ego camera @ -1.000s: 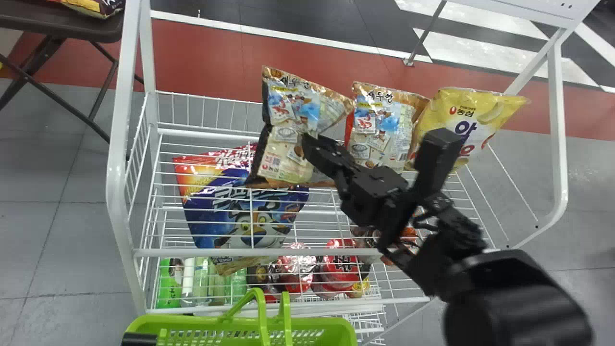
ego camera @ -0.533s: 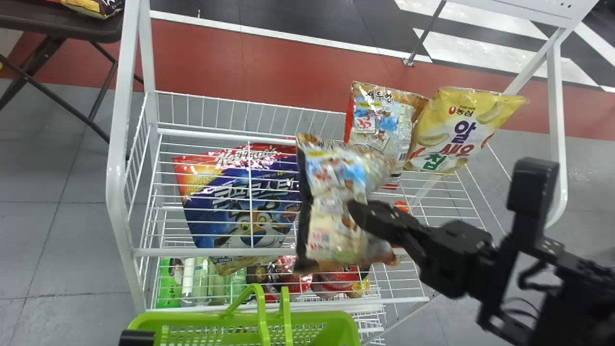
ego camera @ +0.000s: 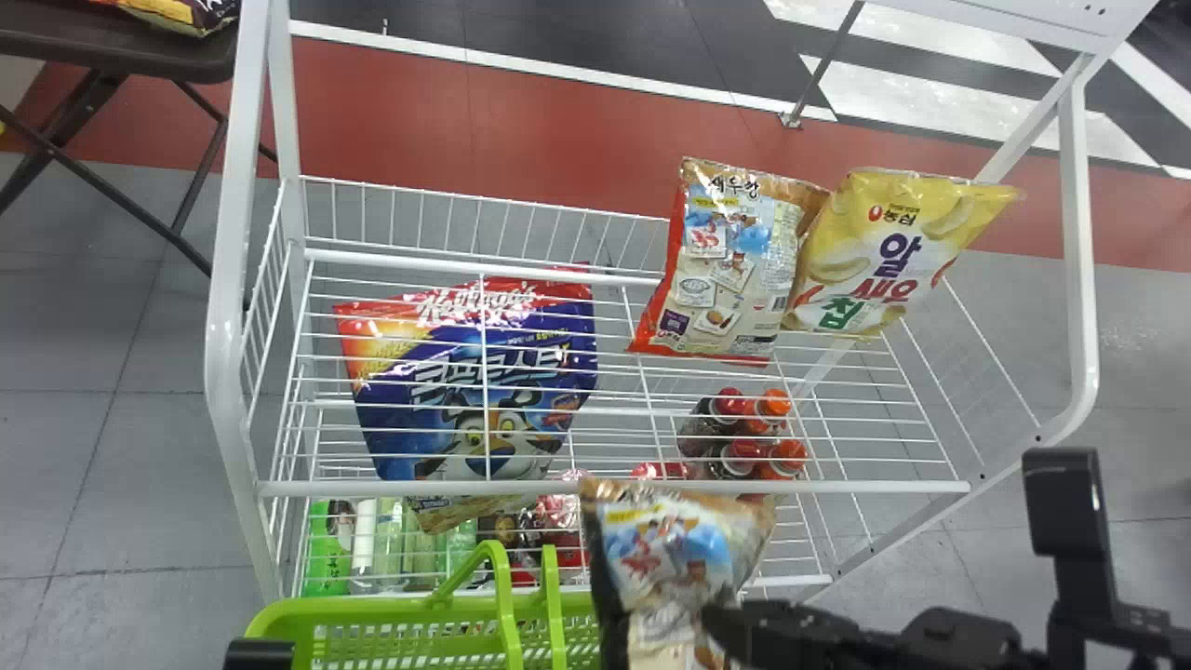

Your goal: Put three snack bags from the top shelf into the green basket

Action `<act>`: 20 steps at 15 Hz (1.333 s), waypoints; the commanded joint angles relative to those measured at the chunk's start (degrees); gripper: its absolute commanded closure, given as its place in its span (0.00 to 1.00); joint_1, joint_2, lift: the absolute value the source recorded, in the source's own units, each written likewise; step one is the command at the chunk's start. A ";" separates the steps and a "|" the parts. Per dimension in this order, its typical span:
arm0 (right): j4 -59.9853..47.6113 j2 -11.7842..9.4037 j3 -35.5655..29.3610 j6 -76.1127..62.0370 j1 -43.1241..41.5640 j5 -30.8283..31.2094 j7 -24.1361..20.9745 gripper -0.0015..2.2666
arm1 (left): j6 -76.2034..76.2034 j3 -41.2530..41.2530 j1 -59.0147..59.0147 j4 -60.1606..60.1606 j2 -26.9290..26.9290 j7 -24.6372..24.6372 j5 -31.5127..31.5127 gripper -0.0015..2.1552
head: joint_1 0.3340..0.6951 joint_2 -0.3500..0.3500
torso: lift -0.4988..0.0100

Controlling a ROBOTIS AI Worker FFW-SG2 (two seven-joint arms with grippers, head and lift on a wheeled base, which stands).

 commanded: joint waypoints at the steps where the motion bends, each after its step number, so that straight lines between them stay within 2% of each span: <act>1: 0.97 0.14 3.44 0.17 3.14 0.72 1.20 0.99 | -0.09 0.00 0.00 0.02 -0.16 0.05 -0.08 0.99 | 1.00 0.00 | 0.88; 3: 2.64 -0.39 12.67 0.17 4.37 8.02 1.11 0.99 | -0.09 0.00 0.00 -0.07 -0.16 -0.21 0.01 0.99 | 1.00 0.00 | 0.88; 6: 8.53 -2.32 21.46 0.17 4.28 10.92 0.32 0.99 | -0.09 0.09 0.44 -0.69 -0.16 -0.30 0.01 0.99 | 1.00 0.00 | 0.88; 10: 20.57 -3.73 29.37 -15.42 2.17 14.70 -2.75 0.99 | 0.09 0.09 0.52 -0.95 -0.16 -0.30 0.01 0.99 | 1.00 0.00 | 0.88; 13: 29.98 -3.82 32.80 -29.48 -0.29 13.90 -2.75 0.99 | 0.09 0.09 0.52 -1.21 -0.16 -0.30 0.01 0.99 | 1.00 0.00 | 0.88; 15: 32.61 -3.91 34.82 -31.59 -1.52 14.26 -3.02 0.99 | 0.26 0.00 0.44 -1.21 -0.16 -0.21 0.01 0.99 | 1.00 0.00 | 0.88; 16: 32.44 -4.08 35.08 -28.95 -1.79 15.05 -3.46 0.88 | 0.26 0.00 0.44 -1.21 -0.16 -0.21 0.01 0.99 | 1.00 0.00 | 0.88; 17: 31.38 -4.52 35.17 -25.09 -2.05 16.45 -3.54 0.55 | 0.26 0.09 0.44 -1.13 -0.16 -0.21 0.27 0.99 | 1.00 0.00 | 0.88; 18: 29.19 -5.14 35.08 -20.52 -2.05 18.21 -3.54 0.06 | 0.26 0.09 0.35 -1.04 -0.16 -0.21 0.27 0.99 | 1.00 0.00 | 0.88; 19: 27.08 -5.75 34.73 -16.82 -1.61 18.91 -3.46 0.00 | 0.26 0.09 0.35 -0.95 -0.16 -0.21 0.36 0.99 | 1.00 0.00 | 0.88; 20: 24.35 -5.93 33.68 -13.84 -0.73 19.18 -3.28 0.00 | 0.26 0.09 0.17 -0.86 -0.16 -0.21 0.45 0.99 | 1.00 0.00 | 0.88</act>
